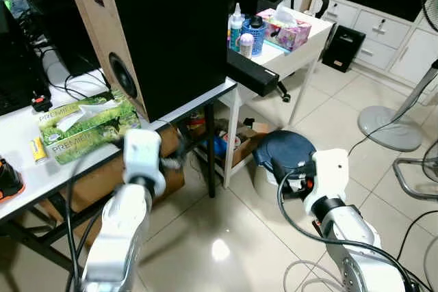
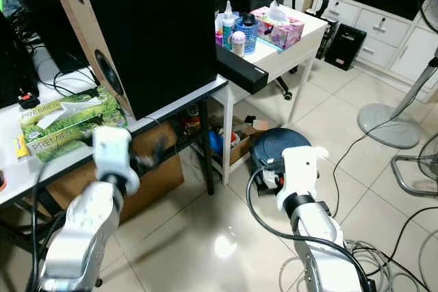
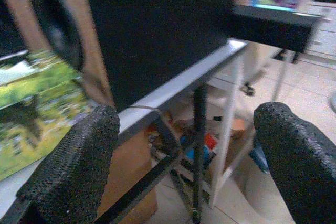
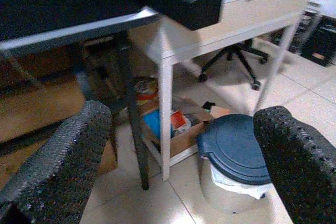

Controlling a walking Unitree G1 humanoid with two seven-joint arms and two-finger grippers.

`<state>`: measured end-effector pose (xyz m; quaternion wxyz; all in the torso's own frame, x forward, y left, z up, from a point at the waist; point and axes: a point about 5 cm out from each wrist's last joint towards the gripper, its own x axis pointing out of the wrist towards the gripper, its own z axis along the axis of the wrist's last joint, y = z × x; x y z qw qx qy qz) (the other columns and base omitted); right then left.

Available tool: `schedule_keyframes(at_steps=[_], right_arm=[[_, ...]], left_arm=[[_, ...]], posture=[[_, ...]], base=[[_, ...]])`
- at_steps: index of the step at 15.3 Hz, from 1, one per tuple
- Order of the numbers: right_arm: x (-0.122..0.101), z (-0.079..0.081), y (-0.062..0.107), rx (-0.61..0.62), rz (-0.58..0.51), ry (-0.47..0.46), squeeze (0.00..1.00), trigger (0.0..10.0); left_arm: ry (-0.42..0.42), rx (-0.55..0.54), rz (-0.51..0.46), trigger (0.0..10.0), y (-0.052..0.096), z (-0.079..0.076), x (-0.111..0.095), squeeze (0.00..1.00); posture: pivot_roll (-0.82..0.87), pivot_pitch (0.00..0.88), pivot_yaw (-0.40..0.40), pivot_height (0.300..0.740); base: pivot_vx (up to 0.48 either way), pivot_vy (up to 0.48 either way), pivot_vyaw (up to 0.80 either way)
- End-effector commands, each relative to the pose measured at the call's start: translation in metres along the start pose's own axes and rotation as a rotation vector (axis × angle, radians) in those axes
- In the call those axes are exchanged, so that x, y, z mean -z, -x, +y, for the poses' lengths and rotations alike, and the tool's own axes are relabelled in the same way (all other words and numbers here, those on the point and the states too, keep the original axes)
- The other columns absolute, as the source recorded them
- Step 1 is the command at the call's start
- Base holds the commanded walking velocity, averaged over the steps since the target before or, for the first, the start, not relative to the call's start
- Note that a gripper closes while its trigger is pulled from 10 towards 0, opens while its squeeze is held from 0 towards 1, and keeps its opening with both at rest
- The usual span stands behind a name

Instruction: Picking trash to rubbish bin

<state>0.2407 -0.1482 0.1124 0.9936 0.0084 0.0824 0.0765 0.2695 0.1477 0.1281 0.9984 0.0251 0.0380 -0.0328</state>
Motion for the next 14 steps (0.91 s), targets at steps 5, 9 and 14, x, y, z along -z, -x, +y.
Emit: schedule_keyframes(at_steps=[5,9,14], right_arm=[[-0.022,-0.014,-0.006,0.114,-0.087,-0.058,0.00,10.0],[-0.014,-0.013,-0.015,0.152,-0.026,-0.002,0.00,10.0],[-0.010,-0.005,-0.015,0.122,-0.018,-0.018,0.00,10.0]], left_arm=[[-0.017,0.123,-0.014,10.0,-0.007,-0.020,-0.005,0.00],[-0.074,0.129,-0.020,10.0,-0.007,-0.023,-0.014,0.00],[-0.091,0.161,0.007,10.0,-0.008,-0.028,-0.015,0.00]], posture=[[-0.21,0.000,-0.003,0.740],[-0.20,0.000,-0.010,0.740],[-0.21,0.000,0.017,0.740]], base=[[0.000,0.000,0.00],[0.000,0.000,0.00],[0.000,0.000,0.00]])
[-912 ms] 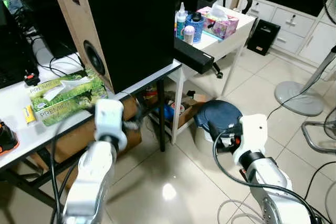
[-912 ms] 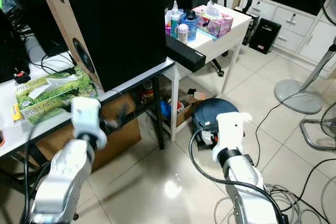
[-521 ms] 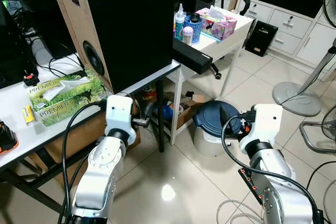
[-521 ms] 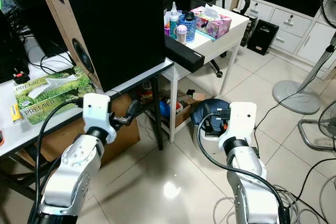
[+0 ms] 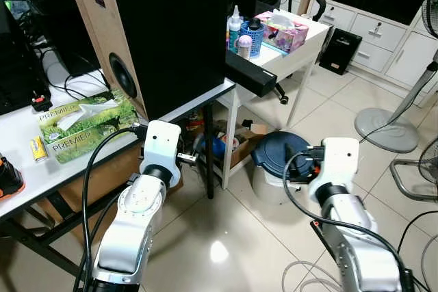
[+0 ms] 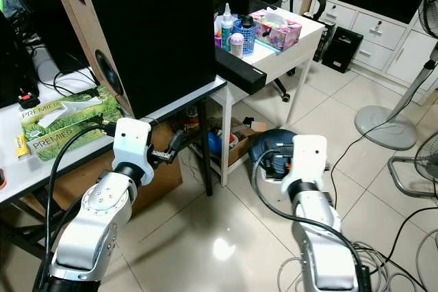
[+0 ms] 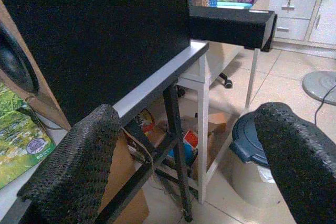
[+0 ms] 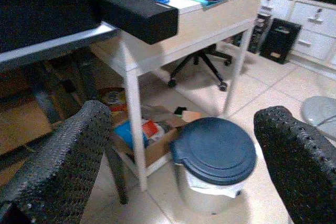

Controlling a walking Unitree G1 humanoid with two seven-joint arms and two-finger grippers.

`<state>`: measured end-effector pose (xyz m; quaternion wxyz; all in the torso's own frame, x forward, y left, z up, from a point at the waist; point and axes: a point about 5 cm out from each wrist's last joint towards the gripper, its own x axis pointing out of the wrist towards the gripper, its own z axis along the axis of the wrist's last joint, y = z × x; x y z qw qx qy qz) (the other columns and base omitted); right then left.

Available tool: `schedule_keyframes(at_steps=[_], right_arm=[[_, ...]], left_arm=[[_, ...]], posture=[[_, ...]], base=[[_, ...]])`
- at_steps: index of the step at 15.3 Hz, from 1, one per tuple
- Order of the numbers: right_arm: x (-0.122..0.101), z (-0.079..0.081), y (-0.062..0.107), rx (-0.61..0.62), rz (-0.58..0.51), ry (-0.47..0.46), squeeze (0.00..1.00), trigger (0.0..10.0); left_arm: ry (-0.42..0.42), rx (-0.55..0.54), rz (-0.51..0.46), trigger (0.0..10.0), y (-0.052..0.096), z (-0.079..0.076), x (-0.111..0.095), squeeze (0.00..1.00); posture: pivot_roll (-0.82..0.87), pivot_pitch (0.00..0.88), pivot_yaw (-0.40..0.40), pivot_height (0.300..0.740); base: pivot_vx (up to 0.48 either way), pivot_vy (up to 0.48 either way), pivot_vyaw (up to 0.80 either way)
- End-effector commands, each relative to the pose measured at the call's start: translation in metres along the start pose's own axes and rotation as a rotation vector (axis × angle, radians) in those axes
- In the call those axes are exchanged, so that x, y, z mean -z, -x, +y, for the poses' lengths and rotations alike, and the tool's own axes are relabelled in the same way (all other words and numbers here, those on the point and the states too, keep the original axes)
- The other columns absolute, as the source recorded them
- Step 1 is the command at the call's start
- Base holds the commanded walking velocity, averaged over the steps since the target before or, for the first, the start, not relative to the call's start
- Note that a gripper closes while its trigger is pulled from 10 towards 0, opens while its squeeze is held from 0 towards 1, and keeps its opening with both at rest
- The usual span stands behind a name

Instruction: Picking trash to rubbish bin

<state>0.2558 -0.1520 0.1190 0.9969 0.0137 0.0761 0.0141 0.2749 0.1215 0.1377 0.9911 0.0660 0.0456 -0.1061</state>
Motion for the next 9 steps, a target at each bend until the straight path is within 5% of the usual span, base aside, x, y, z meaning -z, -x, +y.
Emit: schedule_keyframes(at_steps=[1,9], right_arm=[[-0.0018,0.0040,-0.0018,-0.024,-0.004,-0.012,0.00,10.0],[-0.0004,0.0080,-0.0038,-0.046,0.000,-0.012,0.00,10.0]], left_arm=[[-0.016,0.025,-0.011,10.0,-0.0023,-0.0026,-0.0061,0.00],[-0.035,0.038,0.001,10.0,-0.0010,-0.0032,-0.0040,0.00]], posture=[[-0.21,0.000,0.023,0.740],[-0.20,0.000,0.024,0.740]], base=[[-0.262,0.000,0.00],[-0.297,0.000,0.00]])
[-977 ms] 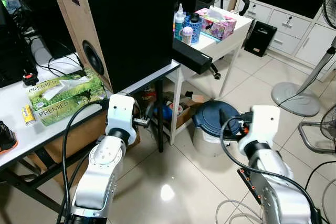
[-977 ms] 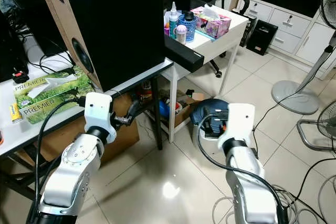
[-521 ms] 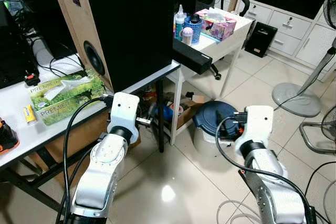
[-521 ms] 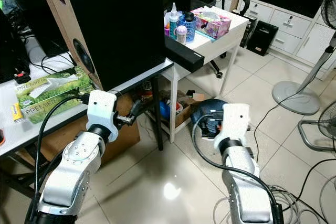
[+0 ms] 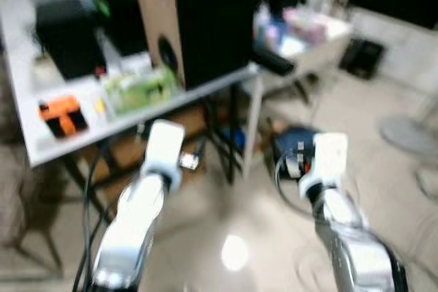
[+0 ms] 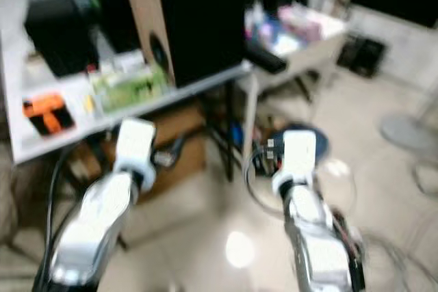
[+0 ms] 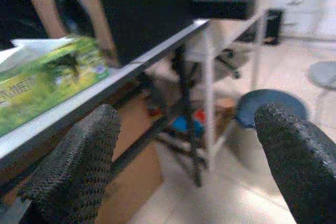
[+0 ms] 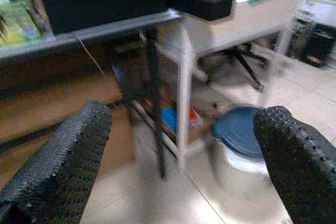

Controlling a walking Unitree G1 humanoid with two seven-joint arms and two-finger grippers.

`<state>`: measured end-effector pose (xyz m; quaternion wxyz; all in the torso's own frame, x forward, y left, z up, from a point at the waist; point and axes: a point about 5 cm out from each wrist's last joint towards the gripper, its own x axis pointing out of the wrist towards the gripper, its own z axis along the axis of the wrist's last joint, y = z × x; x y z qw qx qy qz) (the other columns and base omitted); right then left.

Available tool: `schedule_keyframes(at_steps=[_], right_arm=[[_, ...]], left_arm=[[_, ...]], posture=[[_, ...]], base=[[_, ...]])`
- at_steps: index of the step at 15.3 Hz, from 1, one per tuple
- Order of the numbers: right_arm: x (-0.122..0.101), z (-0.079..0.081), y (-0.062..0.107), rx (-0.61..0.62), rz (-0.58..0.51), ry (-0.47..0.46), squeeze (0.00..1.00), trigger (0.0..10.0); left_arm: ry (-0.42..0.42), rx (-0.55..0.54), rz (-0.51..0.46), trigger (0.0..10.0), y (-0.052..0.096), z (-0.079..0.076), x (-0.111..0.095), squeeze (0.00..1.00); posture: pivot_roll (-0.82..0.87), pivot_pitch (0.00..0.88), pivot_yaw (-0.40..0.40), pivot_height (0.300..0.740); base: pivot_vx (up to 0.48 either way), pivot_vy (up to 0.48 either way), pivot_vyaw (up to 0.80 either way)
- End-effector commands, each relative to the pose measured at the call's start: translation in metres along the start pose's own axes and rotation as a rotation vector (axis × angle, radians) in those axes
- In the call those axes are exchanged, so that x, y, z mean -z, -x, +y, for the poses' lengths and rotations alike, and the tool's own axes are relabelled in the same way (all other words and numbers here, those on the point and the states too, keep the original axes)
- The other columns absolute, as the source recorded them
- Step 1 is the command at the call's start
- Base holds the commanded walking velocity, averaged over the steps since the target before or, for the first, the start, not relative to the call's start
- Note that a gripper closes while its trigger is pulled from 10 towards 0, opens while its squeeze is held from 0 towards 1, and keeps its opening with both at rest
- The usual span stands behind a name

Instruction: Picking trash to rubbish bin

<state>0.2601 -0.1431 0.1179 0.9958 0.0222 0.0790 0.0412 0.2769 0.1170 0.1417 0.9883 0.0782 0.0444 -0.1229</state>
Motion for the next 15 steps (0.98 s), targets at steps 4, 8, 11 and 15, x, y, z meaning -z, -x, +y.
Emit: schedule_keyframes(at_steps=[4,8,11,15], right_arm=[[-0.002,0.004,-0.002,-0.029,-0.005,0.051,0.00,10.0],[-0.002,0.005,-0.004,-0.045,-0.003,0.074,0.00,10.0],[-0.001,0.007,-0.007,-0.059,-0.001,0.081,0.00,10.0],[-0.003,0.005,-0.010,-0.055,-0.005,0.082,0.00,10.0]], left_arm=[[-0.037,-0.043,0.001,10.0,0.001,0.012,0.001,0.00],[-0.038,-0.060,0.005,10.0,0.003,0.017,0.000,0.00],[-0.035,-0.068,0.002,10.0,0.003,0.017,-0.001,0.00],[-0.037,-0.068,-0.004,10.0,0.002,0.018,-0.002,0.00]], posture=[[-0.18,0.000,0.010,0.740],[-0.18,0.000,0.007,0.740],[-0.17,0.000,-0.002,0.740],[-0.17,0.000,0.000,0.740]], base=[[-0.305,0.000,0.23],[-0.304,0.000,0.70],[-0.305,0.000,0.80],[-0.306,0.000,0.80]])
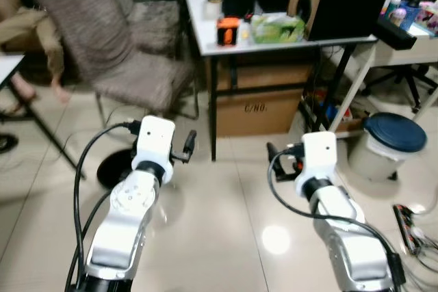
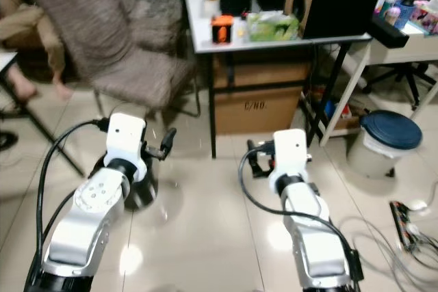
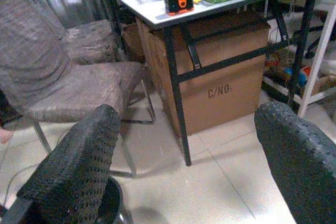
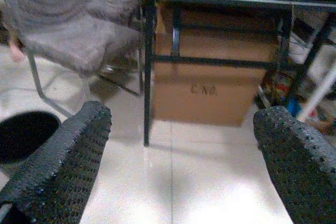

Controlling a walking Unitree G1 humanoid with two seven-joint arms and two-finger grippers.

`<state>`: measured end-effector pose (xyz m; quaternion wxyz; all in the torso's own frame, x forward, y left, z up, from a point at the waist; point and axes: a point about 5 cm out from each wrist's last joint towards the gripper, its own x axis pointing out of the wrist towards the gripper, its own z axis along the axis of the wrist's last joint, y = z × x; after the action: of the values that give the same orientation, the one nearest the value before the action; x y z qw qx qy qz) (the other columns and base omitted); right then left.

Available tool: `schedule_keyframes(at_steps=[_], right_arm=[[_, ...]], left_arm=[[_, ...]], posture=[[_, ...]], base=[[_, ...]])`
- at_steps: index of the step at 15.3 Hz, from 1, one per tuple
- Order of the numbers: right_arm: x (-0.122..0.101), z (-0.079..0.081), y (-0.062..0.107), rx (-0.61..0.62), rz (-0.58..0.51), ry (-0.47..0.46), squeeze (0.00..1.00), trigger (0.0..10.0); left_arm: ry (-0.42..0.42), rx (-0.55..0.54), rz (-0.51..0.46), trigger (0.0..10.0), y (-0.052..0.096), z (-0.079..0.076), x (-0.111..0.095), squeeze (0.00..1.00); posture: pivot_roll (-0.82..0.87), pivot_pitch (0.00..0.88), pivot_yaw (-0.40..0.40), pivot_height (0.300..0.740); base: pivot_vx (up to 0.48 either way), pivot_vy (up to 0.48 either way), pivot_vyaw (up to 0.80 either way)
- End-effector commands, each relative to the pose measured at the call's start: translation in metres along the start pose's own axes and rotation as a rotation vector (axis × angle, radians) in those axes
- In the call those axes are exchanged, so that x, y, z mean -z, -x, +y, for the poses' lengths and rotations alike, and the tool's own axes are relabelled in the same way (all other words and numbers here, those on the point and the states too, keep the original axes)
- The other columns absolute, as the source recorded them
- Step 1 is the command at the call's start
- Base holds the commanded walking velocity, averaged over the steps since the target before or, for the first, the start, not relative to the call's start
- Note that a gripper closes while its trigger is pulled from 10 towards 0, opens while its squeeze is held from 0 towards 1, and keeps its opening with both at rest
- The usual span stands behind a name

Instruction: Picking trash to rubbish bin

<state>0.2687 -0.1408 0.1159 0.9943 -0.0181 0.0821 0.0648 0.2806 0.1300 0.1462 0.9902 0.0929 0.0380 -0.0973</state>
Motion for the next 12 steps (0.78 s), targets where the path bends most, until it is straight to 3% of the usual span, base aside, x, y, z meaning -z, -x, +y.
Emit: schedule_keyframes(at_steps=[1,6,11,12], right_arm=[[-0.0032,0.0036,-0.0006,-0.015,-0.015,-0.001,0.00,10.0],[-0.0031,0.0045,-0.0001,-0.026,-0.019,0.010,0.00,10.0],[-0.0094,0.0044,0.0024,-0.004,-0.109,0.073,0.00,10.0],[-0.0063,0.0034,0.0026,-0.013,-0.079,0.082,0.00,10.0]], left_arm=[[-0.012,-0.014,0.002,10.0,0.0025,0.0040,0.0014,0.00],[-0.017,-0.006,-0.004,10.0,0.0022,0.0023,0.0017,0.00],[0.020,-0.047,-0.038,10.0,0.0036,0.0030,0.0012,0.00],[0.019,-0.043,-0.038,10.0,0.0039,0.0018,0.0012,0.00]], posture=[[-0.17,0.000,-0.001,0.740],[-0.17,0.000,0.002,0.740],[-0.19,0.000,0.009,0.740],[-0.19,0.000,0.009,0.740]], base=[[-0.304,0.000,0.80],[-0.305,0.000,0.80],[0.000,0.000,0.00],[0.000,0.000,0.00]])
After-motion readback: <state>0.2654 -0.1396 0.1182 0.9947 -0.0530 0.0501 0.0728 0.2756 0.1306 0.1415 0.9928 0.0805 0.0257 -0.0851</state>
